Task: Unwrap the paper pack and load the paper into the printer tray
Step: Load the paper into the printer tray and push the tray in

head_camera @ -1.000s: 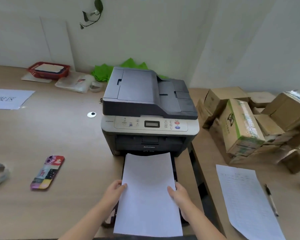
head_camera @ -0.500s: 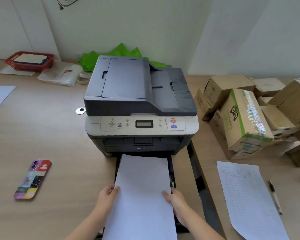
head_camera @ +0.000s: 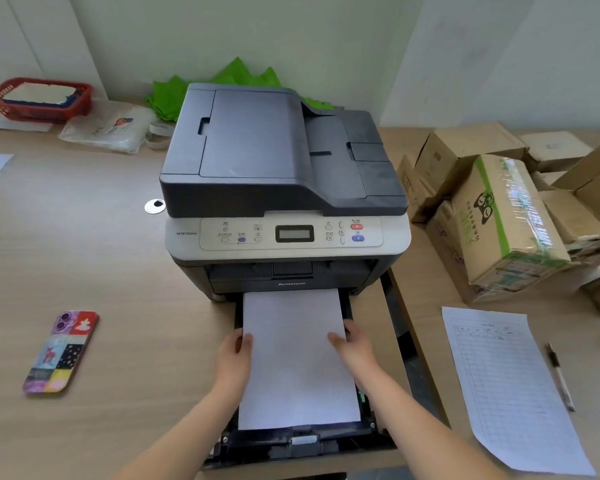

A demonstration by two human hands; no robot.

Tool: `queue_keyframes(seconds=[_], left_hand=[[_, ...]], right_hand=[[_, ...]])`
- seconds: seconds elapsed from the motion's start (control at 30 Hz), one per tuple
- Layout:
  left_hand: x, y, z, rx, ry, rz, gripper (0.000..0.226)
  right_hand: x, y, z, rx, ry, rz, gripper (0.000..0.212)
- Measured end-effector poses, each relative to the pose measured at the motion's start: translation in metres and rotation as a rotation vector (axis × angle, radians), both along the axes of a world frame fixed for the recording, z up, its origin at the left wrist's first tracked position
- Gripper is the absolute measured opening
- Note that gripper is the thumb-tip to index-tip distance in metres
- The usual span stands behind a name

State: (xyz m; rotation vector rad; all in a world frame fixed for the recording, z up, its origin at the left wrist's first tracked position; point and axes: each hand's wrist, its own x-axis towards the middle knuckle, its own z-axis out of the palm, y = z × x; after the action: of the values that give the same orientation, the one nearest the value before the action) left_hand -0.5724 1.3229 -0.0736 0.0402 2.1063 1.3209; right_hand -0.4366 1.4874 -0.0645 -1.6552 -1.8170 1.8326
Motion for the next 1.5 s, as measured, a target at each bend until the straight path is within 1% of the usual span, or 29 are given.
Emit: queue_keyframes(seconds=[0.13, 0.17, 0.33, 0.43, 0.5, 0.57, 0.63, 0.67, 0.73, 0.8, 0.87, 0.93, 1.03, 1.1, 1.13, 1.17, 1.23, 1.27, 1.3, 1.37, 1.43, 1.5], left_hand=[[0.010, 0.008, -0.001, -0.043, 0.148, -0.014, 0.033], [0.011, 0.008, -0.003, -0.051, 0.184, -0.042, 0.037], [0.007, 0.010, -0.009, -0.120, 0.295, -0.171, 0.050], [-0.006, 0.008, -0.013, -0.218, 0.436, -0.304, 0.057], [-0.014, 0.005, -0.015, -0.277, 0.522, -0.322, 0.061], [-0.014, 0.002, -0.013, -0.306, 0.539, -0.318, 0.074], [-0.008, -0.005, -0.012, -0.308, 0.503, -0.346, 0.099], [-0.003, -0.010, -0.014, -0.313, 0.477, -0.393, 0.114], [0.005, -0.024, -0.018, -0.365, 0.463, -0.561, 0.139], [0.010, -0.036, -0.024, -0.450, 0.514, -0.742, 0.150], [0.011, -0.042, -0.028, -0.533, 0.589, -0.852, 0.151], [0.011, -0.041, -0.028, -0.582, 0.635, -0.888, 0.149], [0.012, -0.041, -0.026, -0.635, 0.656, -0.897, 0.147], [0.014, -0.040, -0.023, -0.655, 0.656, -0.887, 0.143], [0.014, -0.039, -0.020, -0.642, 0.658, -0.856, 0.136], [0.013, -0.038, -0.016, -0.602, 0.660, -0.799, 0.122], [0.003, -0.039, -0.010, -0.463, 0.630, -0.630, 0.079], [-0.004, -0.041, -0.007, -0.390, 0.570, -0.552, 0.058], [-0.009, -0.045, -0.004, -0.330, 0.492, -0.493, 0.042], [-0.017, -0.054, -0.001, -0.287, 0.383, -0.453, 0.026], [-0.018, -0.061, 0.002, -0.294, 0.379, -0.468, 0.018], [-0.015, -0.065, 0.001, -0.306, 0.408, -0.487, 0.015]], right_hand=[[-0.005, -0.009, -0.009, 0.141, -0.025, 0.020, 0.044], [-0.006, -0.012, -0.009, 0.188, -0.049, 0.054, 0.047], [-0.009, -0.009, -0.010, 0.419, -0.161, 0.266, 0.084], [-0.011, -0.004, -0.009, 0.446, -0.224, 0.338, 0.092], [-0.010, -0.003, -0.008, 0.459, -0.223, 0.378, 0.095], [-0.006, -0.006, -0.008, 0.521, -0.230, 0.438, 0.102], [0.000, -0.014, -0.008, 0.588, -0.256, 0.507, 0.117], [0.004, -0.019, -0.008, 0.595, -0.265, 0.557, 0.127], [0.013, -0.027, -0.008, 0.604, -0.293, 0.713, 0.141], [0.022, -0.030, -0.013, 0.650, -0.355, 0.858, 0.145], [0.029, -0.031, -0.017, 0.689, -0.411, 0.911, 0.146], [0.033, -0.031, -0.022, 0.694, -0.456, 0.920, 0.145], [0.034, -0.030, -0.026, 0.702, -0.508, 0.940, 0.141], [0.032, -0.031, -0.023, 0.713, -0.512, 0.941, 0.134], [0.030, -0.031, -0.019, 0.723, -0.496, 0.912, 0.124], [0.030, -0.028, -0.013, 0.741, -0.467, 0.850, 0.110], [0.029, -0.018, 0.001, 0.790, -0.388, 0.650, 0.076], [0.030, -0.010, 0.009, 0.792, -0.369, 0.561, 0.062], [0.031, -0.001, 0.016, 0.766, -0.376, 0.505, 0.051], [0.035, 0.013, 0.029, 0.652, -0.439, 0.491, 0.040], [0.040, 0.018, 0.036, 0.485, -0.478, 0.514, 0.037], [0.043, 0.013, 0.039, 0.353, -0.483, 0.512, 0.036]])
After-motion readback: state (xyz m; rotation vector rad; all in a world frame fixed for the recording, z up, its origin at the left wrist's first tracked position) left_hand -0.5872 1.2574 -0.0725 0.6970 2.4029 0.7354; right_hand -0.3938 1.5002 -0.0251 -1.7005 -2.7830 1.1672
